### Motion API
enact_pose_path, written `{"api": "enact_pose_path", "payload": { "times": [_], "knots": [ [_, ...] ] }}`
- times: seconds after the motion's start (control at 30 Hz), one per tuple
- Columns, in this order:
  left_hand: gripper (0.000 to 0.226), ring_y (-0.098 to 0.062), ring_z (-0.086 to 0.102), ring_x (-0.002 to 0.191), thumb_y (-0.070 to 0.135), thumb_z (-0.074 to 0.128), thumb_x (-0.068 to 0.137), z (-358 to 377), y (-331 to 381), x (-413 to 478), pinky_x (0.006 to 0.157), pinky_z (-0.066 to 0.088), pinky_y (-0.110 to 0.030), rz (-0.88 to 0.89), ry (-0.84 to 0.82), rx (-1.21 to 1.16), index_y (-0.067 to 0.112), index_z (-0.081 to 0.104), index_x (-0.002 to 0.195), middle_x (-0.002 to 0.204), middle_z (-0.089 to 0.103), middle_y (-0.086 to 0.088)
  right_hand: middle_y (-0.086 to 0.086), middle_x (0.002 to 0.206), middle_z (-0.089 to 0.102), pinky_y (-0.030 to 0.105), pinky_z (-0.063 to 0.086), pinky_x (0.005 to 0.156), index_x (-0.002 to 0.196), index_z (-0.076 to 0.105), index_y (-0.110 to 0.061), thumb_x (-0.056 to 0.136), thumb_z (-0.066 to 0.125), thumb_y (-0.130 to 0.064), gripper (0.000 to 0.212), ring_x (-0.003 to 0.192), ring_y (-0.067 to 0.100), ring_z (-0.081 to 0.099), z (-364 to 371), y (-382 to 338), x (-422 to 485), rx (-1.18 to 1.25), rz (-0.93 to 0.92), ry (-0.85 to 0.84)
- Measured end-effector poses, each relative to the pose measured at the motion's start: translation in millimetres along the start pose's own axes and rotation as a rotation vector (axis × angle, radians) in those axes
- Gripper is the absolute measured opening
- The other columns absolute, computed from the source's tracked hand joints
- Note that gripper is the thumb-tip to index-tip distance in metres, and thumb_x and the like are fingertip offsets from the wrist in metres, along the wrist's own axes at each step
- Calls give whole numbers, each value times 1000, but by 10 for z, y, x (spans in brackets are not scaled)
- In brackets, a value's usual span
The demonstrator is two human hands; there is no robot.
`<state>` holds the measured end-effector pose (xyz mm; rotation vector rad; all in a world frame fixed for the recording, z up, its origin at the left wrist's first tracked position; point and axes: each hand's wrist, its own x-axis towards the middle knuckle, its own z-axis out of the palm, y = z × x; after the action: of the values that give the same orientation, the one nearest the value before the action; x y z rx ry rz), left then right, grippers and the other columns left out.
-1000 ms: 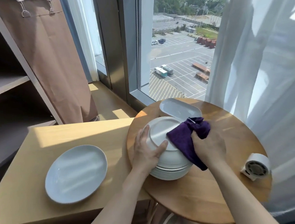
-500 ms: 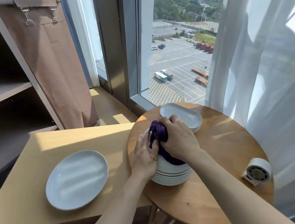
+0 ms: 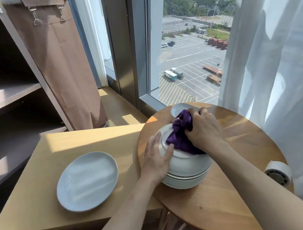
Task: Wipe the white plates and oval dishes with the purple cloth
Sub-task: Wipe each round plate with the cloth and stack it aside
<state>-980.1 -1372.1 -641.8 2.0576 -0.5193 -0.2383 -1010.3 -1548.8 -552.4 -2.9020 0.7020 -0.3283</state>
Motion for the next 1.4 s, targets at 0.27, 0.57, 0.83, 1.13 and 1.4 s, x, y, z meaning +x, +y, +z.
{"api": "enact_pose_path", "payload": {
  "times": [0.27, 0.57, 0.83, 1.13, 1.4],
  "knots": [
    [65, -15, 13, 155, 54, 40, 104, 60, 5, -16, 126, 17, -39, 11, 25, 27, 29, 21, 161, 168, 18, 0, 1, 105, 45, 39, 41, 76, 115, 45, -29, 85, 64, -38, 36, 97, 35, 59, -139, 158, -502, 202, 210, -93],
    [62, -17, 9, 156, 49, 35, 107, -32, 92, -25, 125, 14, -38, -21, -34, 107, 30, 16, 162, 169, 14, -4, -8, 102, 49, 37, 43, 76, 107, 47, -42, 80, 67, -40, 34, 85, 21, 54, -41, 103, -1103, 515, 280, 3],
    [71, -26, 28, 148, 63, 26, 98, -84, 155, 11, 119, 25, -39, -66, -72, 177, 32, 18, 161, 160, 28, -7, -21, 107, 59, 15, 40, 73, 115, 51, -50, 75, 80, -40, 50, 94, -10, 57, 253, 212, -1532, 798, 324, 165],
    [74, -29, 34, 138, 68, 31, 87, -178, 196, 115, 108, 30, -38, -127, -123, 176, 41, 22, 155, 146, 35, -10, -28, 106, 67, 12, 44, 76, 113, 58, -47, 74, 85, -29, 50, 95, -6, 64, 478, 269, -1719, 1002, 338, 254],
    [95, -12, 59, 98, 29, 87, 77, -366, 306, 276, 69, 51, -27, -306, -13, -244, 29, 31, 154, 114, 55, 5, -29, 104, 67, 7, 45, 72, 112, 59, -46, 74, 85, -32, 48, 93, -6, 64, 518, 318, -1696, 1056, 334, 255]
  ]
}}
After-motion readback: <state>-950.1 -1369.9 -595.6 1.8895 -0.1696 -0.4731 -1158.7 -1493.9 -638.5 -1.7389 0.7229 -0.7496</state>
